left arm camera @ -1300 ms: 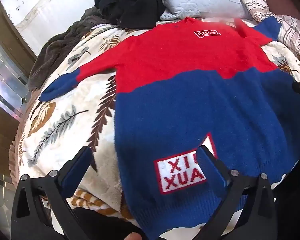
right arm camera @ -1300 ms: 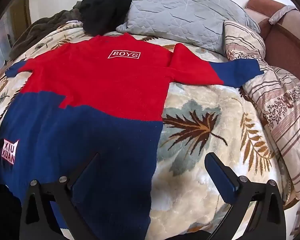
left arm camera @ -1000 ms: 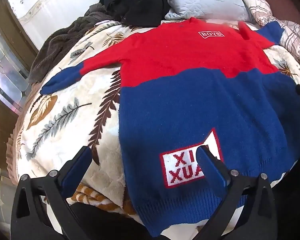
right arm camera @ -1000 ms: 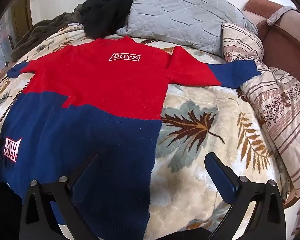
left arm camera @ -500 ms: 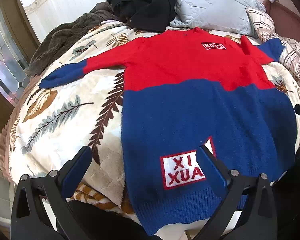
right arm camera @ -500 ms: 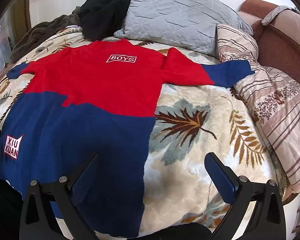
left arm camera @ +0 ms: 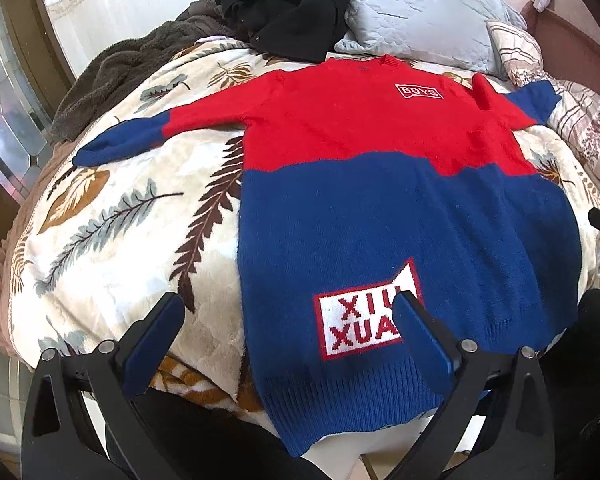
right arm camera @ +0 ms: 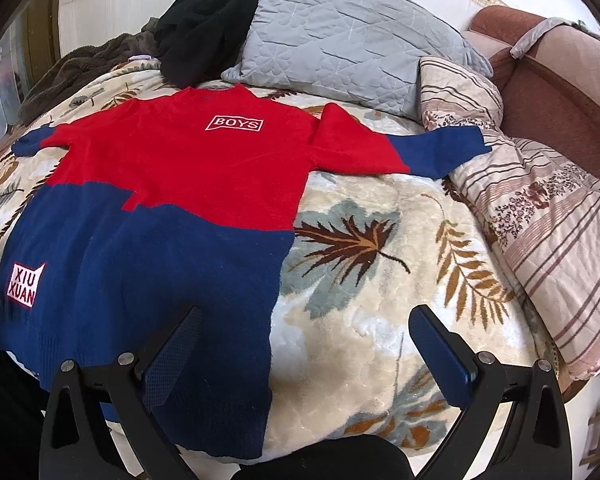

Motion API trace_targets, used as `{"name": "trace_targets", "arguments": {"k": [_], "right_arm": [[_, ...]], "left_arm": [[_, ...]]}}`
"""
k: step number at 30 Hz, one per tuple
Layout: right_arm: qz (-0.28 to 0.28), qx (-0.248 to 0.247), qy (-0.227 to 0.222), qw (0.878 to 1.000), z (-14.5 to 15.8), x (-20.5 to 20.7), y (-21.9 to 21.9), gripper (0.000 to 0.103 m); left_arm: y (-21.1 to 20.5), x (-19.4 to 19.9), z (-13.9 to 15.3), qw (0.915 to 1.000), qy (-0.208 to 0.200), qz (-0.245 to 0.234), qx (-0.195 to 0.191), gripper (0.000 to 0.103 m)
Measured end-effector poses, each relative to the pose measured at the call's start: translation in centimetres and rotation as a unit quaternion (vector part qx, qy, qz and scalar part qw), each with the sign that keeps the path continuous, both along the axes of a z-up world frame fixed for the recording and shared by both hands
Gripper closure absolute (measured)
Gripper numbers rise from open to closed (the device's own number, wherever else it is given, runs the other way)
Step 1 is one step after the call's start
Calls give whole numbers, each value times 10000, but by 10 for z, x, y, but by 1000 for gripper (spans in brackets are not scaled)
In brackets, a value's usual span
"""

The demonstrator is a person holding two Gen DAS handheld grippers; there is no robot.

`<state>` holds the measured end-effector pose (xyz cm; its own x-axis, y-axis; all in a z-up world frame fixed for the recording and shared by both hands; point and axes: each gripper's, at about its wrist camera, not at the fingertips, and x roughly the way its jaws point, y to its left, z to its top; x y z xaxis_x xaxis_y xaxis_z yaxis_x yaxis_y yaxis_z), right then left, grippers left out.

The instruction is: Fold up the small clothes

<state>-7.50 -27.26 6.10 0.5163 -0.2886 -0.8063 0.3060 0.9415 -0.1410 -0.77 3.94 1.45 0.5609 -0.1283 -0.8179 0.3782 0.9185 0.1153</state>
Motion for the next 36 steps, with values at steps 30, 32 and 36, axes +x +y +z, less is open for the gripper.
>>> {"name": "trace_targets", "arguments": {"k": [30, 32, 36], "right_arm": [[138, 290, -9, 9995, -6, -8, -1, 9], [140, 347, 3, 9993, -8, -7, -2, 10], [109, 489, 41, 9987, -12, -6, -6, 13]], "left_arm": [[-1, 2, -5, 9999, 133, -4, -83, 0], [0, 3, -6, 9999, 148, 7, -75, 0], [5, 8, -5, 9997, 224, 59, -29, 0]]}}
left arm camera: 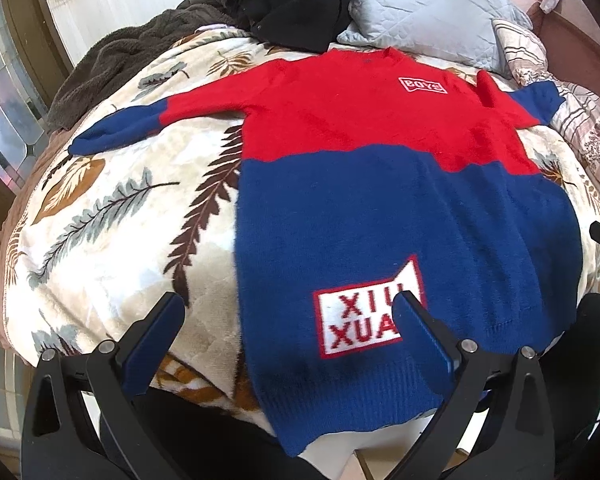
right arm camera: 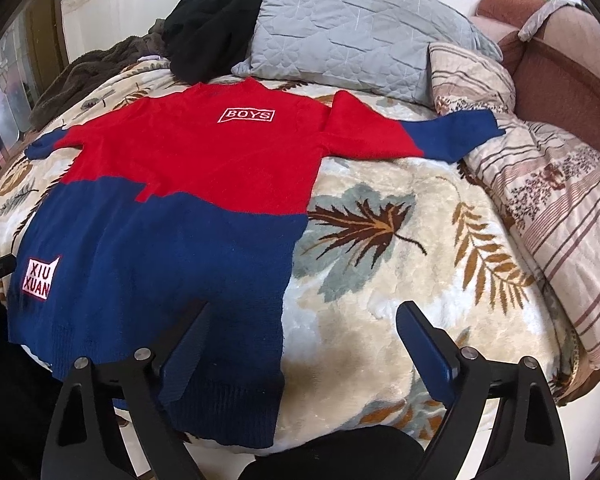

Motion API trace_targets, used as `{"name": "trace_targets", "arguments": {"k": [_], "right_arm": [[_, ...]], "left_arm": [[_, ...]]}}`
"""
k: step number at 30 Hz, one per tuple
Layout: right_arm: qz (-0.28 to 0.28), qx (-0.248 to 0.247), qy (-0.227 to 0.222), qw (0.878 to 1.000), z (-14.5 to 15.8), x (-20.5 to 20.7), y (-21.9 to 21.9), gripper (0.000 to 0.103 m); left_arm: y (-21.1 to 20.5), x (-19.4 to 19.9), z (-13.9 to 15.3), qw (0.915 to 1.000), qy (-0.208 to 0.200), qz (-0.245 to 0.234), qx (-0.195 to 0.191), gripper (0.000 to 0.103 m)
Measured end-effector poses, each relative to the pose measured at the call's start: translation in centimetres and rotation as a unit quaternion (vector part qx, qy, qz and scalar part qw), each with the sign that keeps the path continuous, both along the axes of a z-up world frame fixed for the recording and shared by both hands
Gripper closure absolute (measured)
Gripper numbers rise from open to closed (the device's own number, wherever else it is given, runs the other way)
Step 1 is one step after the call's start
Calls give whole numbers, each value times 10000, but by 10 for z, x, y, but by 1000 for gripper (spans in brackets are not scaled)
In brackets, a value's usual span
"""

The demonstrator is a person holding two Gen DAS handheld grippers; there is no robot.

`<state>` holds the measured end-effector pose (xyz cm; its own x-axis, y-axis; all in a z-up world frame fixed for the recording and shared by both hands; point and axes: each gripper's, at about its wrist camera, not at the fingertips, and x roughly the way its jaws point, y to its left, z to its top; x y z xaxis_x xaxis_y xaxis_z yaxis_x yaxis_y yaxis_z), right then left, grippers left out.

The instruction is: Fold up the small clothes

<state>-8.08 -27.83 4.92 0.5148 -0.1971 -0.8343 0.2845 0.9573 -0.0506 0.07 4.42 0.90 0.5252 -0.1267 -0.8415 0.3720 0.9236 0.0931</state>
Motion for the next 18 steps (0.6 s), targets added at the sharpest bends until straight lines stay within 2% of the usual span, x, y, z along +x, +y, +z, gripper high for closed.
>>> {"name": "trace_targets", "arguments": {"k": [5, 9, 10, 12, 13, 14, 15, 16, 17, 18], "right_arm": [[-11, 179, 70, 9998, -8, -3, -6, 14], [67, 667, 208, 9975, -23, -1, -8, 15], [118, 804, 251, 9964, -28, 0, -7, 18], [267, 1128, 400, 9925, -40, 2, -3, 31], [353, 1264, 462, 9903, -45, 3, -1, 53], [474, 1470, 517, 9867, -51, 4, 2, 87], [517, 1538, 477, 9856, -52, 4, 4, 92], [554, 1522, 356, 9861, -48, 2, 4, 94], [615, 1565, 250, 9854, -42, 0, 3, 94], [618, 1657, 60, 9842, -32, -5, -2, 95]], "left_arm": [[34, 23, 5, 9983, 204, 491, -219, 0], [41, 28, -10, 9960, 643, 582, -192, 0], [40, 27, -17, 9948, 828, 533, -242, 0], [36, 24, -29, 9907, 1220, 393, -461, 4], [33, 21, -36, 9864, 1469, 278, -689, 22], [30, 20, -41, 9824, 1681, 183, -796, 37], [25, 19, -47, 9784, 1905, 99, -790, 62], [21, 17, -45, 9819, 1781, 89, -642, 67], [20, 16, -41, 9827, 1732, 15, -654, 77], [22, 16, -36, 9815, 1765, -26, -746, 95]]}}
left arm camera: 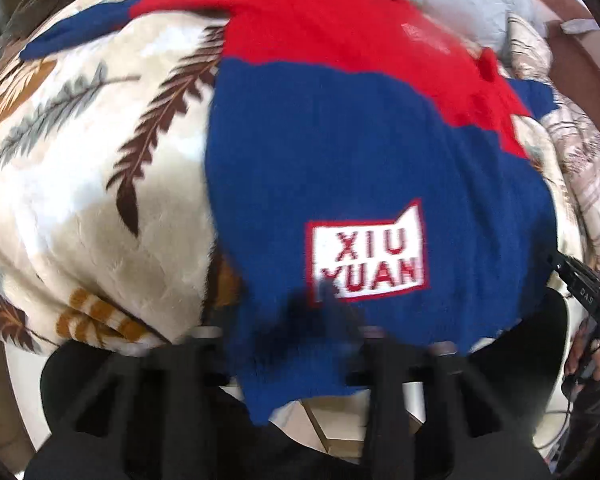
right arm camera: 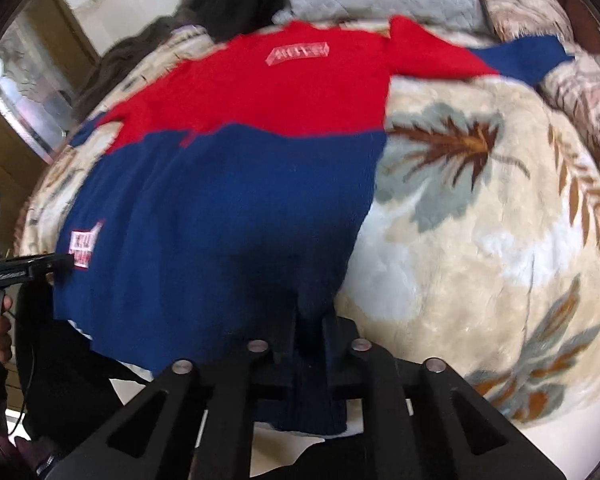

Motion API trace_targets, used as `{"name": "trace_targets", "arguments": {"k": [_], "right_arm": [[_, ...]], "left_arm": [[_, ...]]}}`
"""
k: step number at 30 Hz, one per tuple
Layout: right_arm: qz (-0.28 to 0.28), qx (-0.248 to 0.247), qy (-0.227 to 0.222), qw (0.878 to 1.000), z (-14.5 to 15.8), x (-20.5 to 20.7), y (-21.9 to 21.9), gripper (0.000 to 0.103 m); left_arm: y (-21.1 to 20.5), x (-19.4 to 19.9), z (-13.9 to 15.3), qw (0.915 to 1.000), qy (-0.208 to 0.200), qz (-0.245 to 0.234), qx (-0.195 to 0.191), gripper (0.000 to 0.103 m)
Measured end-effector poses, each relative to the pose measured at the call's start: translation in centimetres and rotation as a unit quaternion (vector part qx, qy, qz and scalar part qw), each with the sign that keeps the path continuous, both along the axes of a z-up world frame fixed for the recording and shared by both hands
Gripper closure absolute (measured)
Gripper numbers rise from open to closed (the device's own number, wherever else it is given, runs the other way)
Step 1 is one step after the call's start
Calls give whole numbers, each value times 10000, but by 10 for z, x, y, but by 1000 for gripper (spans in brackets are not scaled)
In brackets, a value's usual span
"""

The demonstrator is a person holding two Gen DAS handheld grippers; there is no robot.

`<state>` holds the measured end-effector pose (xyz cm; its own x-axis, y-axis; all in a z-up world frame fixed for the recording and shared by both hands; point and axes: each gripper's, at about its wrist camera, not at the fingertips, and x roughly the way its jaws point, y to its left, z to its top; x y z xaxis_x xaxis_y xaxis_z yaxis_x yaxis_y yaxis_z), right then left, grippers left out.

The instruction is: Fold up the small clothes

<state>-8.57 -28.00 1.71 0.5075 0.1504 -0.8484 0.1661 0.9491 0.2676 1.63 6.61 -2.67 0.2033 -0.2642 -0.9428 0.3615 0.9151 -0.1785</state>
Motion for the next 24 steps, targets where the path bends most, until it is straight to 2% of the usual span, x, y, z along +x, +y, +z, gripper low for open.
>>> {"name": "trace_targets", "arguments": {"k": [2, 4, 7, 9, 12, 14, 15, 16, 17, 18, 21, 23, 24], "right_arm": [[-137, 229, -342, 9991, 21, -12, -12, 95], [-262, 161, -345, 9989, 27, -18, -20, 95], [-384, 217, 147, 9989, -1, -17, -26, 96], [-418, 266, 495, 9975, -23, -13, -26, 96], [-516, 400, 420, 9970, -10, -6, -33, 89], [-707, 277, 51, 9971, 10, 6, -45, 85], [-721, 234, -95, 9971, 17, 15, -49, 82], [-751, 184, -254, 9967, 24, 27, -53, 75], [-784, 123, -385, 9961, 28, 41, -57, 73], [-789, 82, -470, 9957, 28, 52, -58, 73], [-720, 85, -473, 9962, 11, 92, -58, 74], [-611, -93, 20, 9981, -17, 113, -53, 75], [-534, -126, 251, 9982, -29, 121, -54, 80]], "left_arm": [[9, 1, 14, 9996, 12, 56, -288, 95], [14, 3, 17, 9995, 5, 89, -287, 94], [11, 6, 0, 9996, 246, 67, -78, 93], [9, 6, -7, 9997, 238, 62, 55, 92], [11, 5, 12, 9999, 129, -59, -76, 92], [11, 10, 31, 9996, -46, -104, -248, 90], [8, 16, 40, 9993, -148, -143, -314, 83], [3, 21, 49, 9987, -317, -173, -366, 71], [-3, 30, 55, 9979, -507, -164, -358, 63], [-10, 40, 59, 9969, -700, -143, -320, 51], [-37, 73, 54, 9939, -1077, -112, -215, 48], [-58, 104, 40, 9943, -1061, 0, -90, 47], [-66, 115, 30, 9949, -1003, 62, 18, 47]]}}
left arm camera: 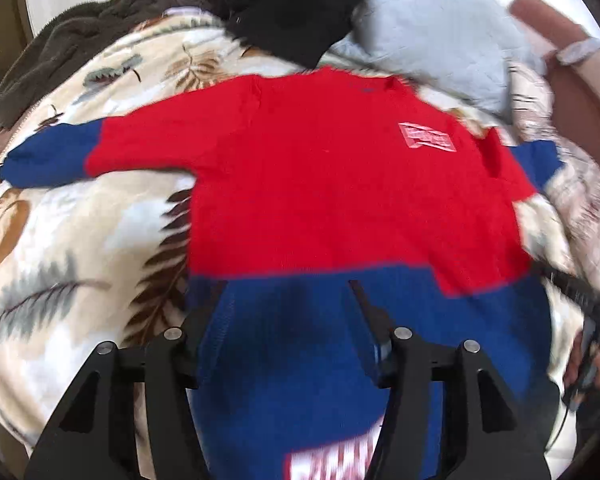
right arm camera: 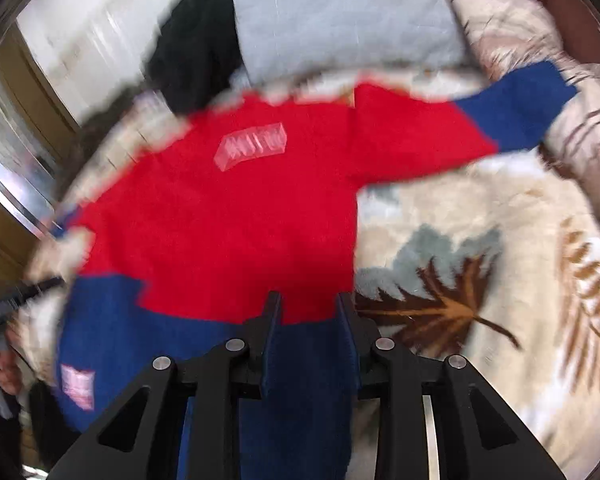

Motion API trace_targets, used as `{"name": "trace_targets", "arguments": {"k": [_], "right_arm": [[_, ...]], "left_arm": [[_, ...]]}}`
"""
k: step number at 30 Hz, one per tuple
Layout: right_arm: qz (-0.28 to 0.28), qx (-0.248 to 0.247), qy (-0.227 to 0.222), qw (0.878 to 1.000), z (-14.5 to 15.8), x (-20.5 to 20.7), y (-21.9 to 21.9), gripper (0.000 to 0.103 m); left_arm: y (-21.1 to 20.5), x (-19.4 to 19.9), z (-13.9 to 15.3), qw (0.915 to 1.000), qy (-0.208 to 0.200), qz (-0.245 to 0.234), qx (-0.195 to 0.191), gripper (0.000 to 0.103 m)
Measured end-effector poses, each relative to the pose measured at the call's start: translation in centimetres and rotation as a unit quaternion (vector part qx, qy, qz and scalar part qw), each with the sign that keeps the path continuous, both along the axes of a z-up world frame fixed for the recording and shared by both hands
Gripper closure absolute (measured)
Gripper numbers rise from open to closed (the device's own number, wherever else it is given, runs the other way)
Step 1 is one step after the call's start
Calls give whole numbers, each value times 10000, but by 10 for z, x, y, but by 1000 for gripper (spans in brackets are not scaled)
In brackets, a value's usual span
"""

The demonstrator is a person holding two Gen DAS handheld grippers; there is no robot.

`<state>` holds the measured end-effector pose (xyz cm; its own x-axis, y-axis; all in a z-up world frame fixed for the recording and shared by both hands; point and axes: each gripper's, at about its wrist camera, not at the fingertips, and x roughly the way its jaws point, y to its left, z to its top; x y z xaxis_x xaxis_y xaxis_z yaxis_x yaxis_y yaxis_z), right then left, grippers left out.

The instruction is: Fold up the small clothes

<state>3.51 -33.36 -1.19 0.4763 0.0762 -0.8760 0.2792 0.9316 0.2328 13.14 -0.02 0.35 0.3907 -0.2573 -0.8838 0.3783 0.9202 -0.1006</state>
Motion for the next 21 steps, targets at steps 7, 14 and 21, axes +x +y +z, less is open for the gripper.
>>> {"name": "trace_targets", "arguments": {"k": [7, 14, 21], "right_arm": [[-1699, 78, -1208, 9780, 50, -4, -127, 55], [-3590, -414, -1137, 9255, 32, 13, -263, 48], [-3697, -1337, -1091, 9130, 16, 46, -258, 92]], "left_arm": [[-31, 33, -22, 9998, 178, -108, 7, 47], [-57, 60, -20, 9989, 4, -237, -412, 46], [-79, 81, -18, 9971, 43, -304, -697, 46]]}}
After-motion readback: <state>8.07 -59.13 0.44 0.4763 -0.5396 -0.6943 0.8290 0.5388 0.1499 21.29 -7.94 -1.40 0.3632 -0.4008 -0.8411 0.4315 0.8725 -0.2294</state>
